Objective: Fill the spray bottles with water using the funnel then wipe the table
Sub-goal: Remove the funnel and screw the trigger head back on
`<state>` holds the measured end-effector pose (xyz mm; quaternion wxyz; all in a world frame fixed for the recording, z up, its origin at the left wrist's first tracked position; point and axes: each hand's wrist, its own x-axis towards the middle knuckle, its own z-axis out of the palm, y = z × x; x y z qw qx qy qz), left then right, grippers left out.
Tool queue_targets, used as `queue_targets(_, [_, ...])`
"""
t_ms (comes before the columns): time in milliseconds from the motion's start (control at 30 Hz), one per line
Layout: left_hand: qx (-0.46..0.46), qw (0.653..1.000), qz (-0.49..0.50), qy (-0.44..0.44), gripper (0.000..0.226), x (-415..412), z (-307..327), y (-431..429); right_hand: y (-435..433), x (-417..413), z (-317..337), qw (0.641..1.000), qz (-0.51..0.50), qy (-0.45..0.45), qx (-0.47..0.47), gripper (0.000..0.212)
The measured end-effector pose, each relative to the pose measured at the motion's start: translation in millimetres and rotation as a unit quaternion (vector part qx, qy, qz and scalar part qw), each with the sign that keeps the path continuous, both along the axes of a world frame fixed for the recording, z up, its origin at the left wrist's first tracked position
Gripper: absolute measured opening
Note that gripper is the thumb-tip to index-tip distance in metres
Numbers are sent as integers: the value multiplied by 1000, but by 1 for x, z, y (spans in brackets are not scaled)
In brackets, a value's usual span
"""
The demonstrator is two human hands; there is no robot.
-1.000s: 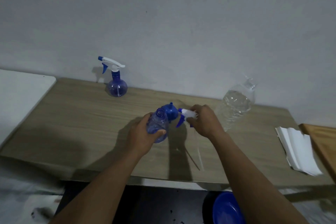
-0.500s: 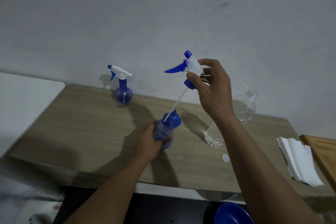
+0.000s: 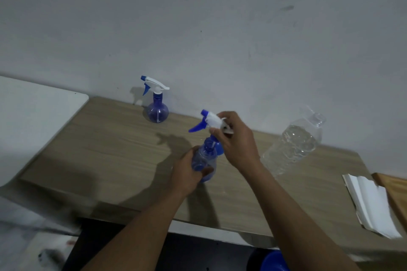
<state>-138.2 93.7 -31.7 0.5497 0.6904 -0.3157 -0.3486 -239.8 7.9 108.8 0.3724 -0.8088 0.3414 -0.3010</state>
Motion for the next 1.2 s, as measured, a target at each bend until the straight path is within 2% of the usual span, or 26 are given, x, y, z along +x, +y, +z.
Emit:
queue_targets(100, [-2, 1000, -1, 7, 50, -1, 4, 2, 2, 2, -25, 1000, -3, 26, 7, 31])
queue_targets(267, [9, 1000, 6, 4, 43, -3, 5, 2, -1, 1, -30, 999, -1, 43, -14, 28])
queue_targets(500, [4, 1000, 16, 6, 54, -4, 5, 5, -2, -1, -45, 995, 44, 63, -67, 51])
queue_targets(667, [1, 1000, 14, 11, 52, -5, 5, 6, 0, -1, -49, 992, 38, 65, -100, 45])
queue_targets(800, [5, 1000, 15, -8, 54, -5, 3, 6, 4, -3, -52, 996, 8, 66, -61, 36])
queue_targets(900, [3, 1000, 15, -12, 64, -5, 1, 5, 4, -5, -50, 998, 5, 50, -37, 39])
queue_targets(1000, [7, 1000, 13, -9, 57, -4, -1, 4, 0, -4, -46, 998, 15, 60, -12, 36])
queue_targets(1200, [-3, 1000, 13, 8, 54, -3, -3, 3, -9, -4, -38, 992, 73, 101, -34, 46])
